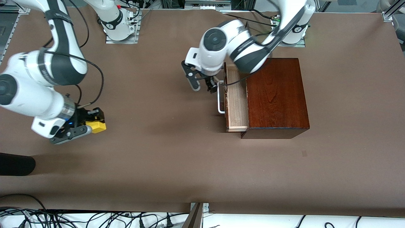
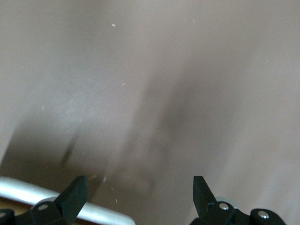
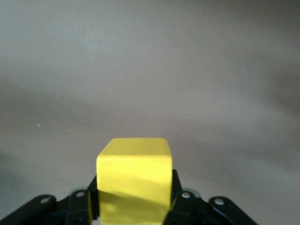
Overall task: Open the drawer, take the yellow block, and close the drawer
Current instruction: 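Push the drawer shut with the left gripper while the right gripper lowers the cube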
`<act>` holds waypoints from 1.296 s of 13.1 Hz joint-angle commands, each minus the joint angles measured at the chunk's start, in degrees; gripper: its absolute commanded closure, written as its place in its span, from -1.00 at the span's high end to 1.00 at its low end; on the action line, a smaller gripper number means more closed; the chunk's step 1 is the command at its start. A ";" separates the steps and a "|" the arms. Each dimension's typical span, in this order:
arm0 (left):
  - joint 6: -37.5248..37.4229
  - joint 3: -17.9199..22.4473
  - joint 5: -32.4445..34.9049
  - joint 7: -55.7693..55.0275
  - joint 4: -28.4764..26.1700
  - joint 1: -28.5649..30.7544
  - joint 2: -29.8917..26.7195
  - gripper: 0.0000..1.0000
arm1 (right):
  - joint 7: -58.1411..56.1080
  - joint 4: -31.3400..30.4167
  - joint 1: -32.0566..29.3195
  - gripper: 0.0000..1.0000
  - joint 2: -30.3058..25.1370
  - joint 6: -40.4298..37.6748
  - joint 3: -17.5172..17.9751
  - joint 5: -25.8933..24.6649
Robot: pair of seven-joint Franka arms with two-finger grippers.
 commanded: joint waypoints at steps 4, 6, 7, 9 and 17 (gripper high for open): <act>-1.53 1.73 5.97 20.00 2.20 0.65 3.69 1.00 | 7.89 -24.21 0.48 -1.00 -3.23 27.38 0.29 0.34; -4.25 3.05 5.97 23.79 2.28 1.61 3.42 1.00 | 12.72 -25.81 0.65 -1.00 -1.64 28.90 1.35 0.25; -5.22 3.14 6.06 24.68 2.28 2.40 3.33 1.00 | 14.92 -26.77 0.74 -1.00 -0.94 30.29 2.05 0.25; -8.98 3.41 6.06 25.04 2.37 3.02 2.98 1.00 | 16.78 -27.57 1.79 -1.00 0.38 31.27 2.14 0.16; -18.58 3.49 7.82 24.60 2.46 4.16 1.84 1.00 | 16.00 -30.56 1.45 -1.00 3.10 37.25 2.06 -0.89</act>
